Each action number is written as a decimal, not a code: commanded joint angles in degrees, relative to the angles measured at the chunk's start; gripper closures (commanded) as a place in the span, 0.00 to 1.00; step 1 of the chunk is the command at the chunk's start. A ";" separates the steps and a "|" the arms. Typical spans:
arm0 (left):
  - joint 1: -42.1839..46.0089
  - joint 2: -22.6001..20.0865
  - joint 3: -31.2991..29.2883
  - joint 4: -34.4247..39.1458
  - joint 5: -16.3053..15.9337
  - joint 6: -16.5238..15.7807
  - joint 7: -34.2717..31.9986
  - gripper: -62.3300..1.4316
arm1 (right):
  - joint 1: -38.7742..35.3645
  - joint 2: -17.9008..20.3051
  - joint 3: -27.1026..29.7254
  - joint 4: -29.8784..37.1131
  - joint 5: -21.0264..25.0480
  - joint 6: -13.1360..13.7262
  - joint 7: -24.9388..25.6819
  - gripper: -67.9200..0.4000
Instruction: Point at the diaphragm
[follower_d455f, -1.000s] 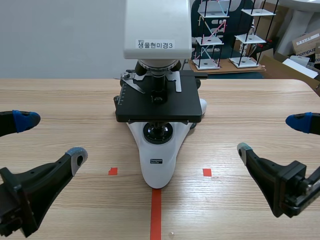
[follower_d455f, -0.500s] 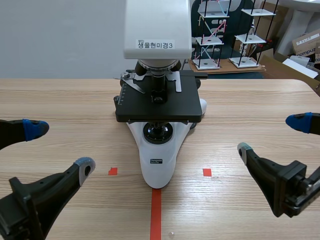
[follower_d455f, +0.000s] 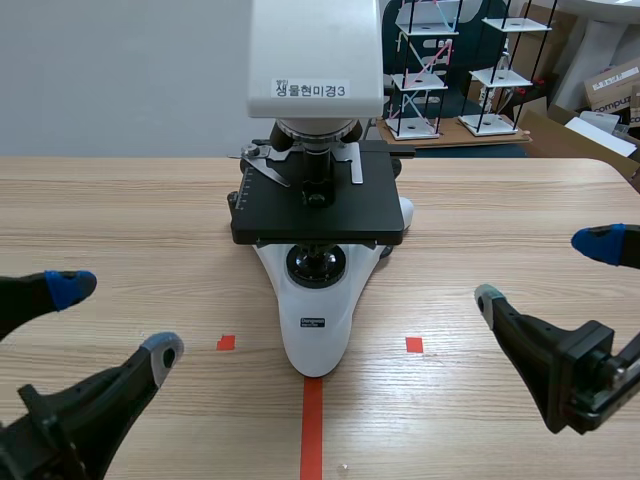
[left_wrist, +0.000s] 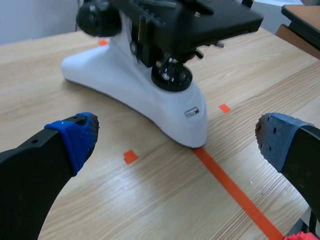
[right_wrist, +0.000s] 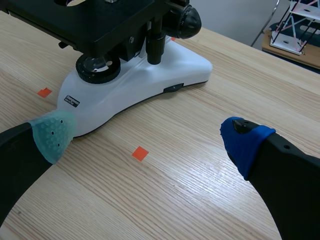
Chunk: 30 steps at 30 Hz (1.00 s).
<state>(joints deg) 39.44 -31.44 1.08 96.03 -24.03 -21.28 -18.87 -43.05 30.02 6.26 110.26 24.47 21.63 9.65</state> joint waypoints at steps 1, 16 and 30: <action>-2.69 0.00 1.81 -2.54 -0.31 -0.52 -2.16 0.00 | 0.20 0.59 0.52 0.52 0.42 -0.24 0.98 0.07; -24.04 3.04 20.00 -24.81 1.79 -0.50 -14.43 0.89 | 0.20 0.59 0.52 0.52 0.42 -0.24 0.96 0.07; -36.22 13.25 24.74 -43.56 13.40 0.15 -30.69 0.89 | 0.20 0.59 0.52 0.52 0.42 -0.24 0.96 0.07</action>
<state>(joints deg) 3.53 -18.50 25.91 51.40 -9.91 -21.34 -48.51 -43.03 30.02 6.26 110.26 24.47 21.63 9.80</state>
